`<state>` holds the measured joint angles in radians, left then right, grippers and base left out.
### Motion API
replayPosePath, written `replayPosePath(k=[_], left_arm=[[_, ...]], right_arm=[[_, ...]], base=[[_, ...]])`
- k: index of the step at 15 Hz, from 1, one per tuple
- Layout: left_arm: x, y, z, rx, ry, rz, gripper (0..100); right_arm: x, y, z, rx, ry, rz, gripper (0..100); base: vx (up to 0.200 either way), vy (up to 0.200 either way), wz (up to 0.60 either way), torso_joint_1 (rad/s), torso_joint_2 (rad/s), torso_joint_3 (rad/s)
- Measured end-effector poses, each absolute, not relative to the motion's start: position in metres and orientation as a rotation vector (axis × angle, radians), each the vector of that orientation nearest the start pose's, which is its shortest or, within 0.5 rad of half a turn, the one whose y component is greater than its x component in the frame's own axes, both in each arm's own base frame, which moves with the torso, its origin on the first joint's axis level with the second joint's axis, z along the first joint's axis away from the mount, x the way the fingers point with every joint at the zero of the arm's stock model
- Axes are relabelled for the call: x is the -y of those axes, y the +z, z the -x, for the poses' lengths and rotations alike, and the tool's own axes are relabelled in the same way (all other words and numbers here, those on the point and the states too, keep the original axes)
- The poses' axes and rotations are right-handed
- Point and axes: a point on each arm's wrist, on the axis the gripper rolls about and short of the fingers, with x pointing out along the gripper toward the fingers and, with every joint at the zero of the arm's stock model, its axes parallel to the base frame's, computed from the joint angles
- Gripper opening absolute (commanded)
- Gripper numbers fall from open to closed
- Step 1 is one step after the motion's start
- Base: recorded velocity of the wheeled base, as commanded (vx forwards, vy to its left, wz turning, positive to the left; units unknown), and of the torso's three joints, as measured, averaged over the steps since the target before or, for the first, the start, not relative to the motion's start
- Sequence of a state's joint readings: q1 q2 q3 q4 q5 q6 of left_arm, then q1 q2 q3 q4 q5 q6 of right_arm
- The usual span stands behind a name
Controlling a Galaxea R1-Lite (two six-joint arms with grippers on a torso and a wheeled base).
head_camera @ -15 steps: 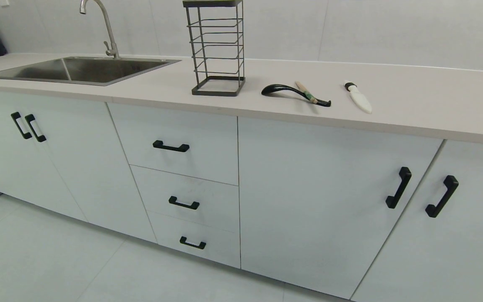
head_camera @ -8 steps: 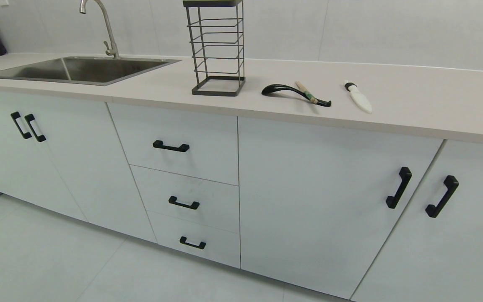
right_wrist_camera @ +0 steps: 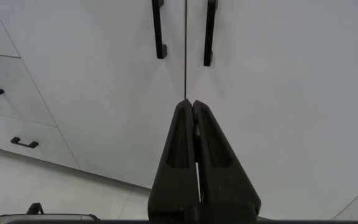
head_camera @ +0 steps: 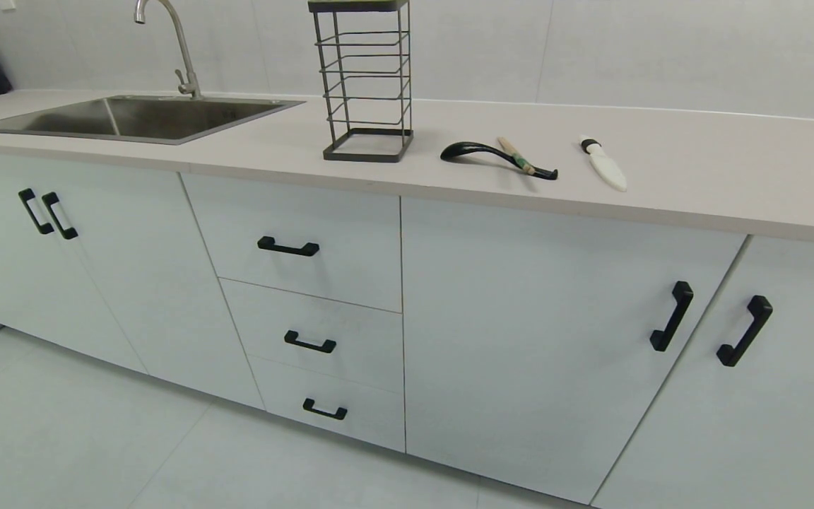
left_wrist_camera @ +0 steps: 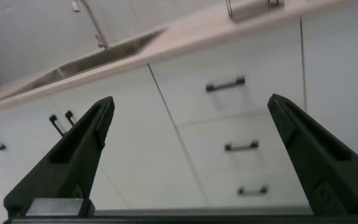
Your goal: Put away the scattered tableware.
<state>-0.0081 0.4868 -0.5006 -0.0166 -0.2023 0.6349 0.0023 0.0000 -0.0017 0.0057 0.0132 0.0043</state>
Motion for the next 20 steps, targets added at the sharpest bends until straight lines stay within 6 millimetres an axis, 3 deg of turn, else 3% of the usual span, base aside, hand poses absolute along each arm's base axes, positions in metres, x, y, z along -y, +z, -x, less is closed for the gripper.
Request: replayPosePath(k=[2,4,6,16,20], left_arm=[[0.006,0.210,-0.044,-0.023,-0.294,-0.899,100],[0.008,0.188,-0.067,-0.139,-0.414,-1.011,100],[0.011,0.172,-0.086,-0.230,-0.500,-1.051,100],[0.036,0.136,-0.201,-0.374,-0.645,-1.084,100],[0.050,0.102,-0.236,-0.481,-0.749,-1.142,100]], right_arm=[[0.000,0.075,0.023,-0.005,0.016,-0.005,0],[0.000,0.075,0.023,-0.004,0.016,-0.005,0],[0.000,0.075,0.023,-0.005,0.016,-0.005,0],[0.000,0.075,0.023,-0.004,0.017,-0.005,0],[0.000,0.075,0.023,-0.005,0.017,-0.004,0]], base=[[0.000,0.000,0.00,0.000,0.00,0.000],[0.000,0.000,0.00,0.000,0.00,0.000],[0.000,0.000,0.00,0.000,0.00,0.000],[0.000,0.000,0.00,0.000,0.00,0.000],[0.000,0.000,0.00,0.000,0.00,0.000]])
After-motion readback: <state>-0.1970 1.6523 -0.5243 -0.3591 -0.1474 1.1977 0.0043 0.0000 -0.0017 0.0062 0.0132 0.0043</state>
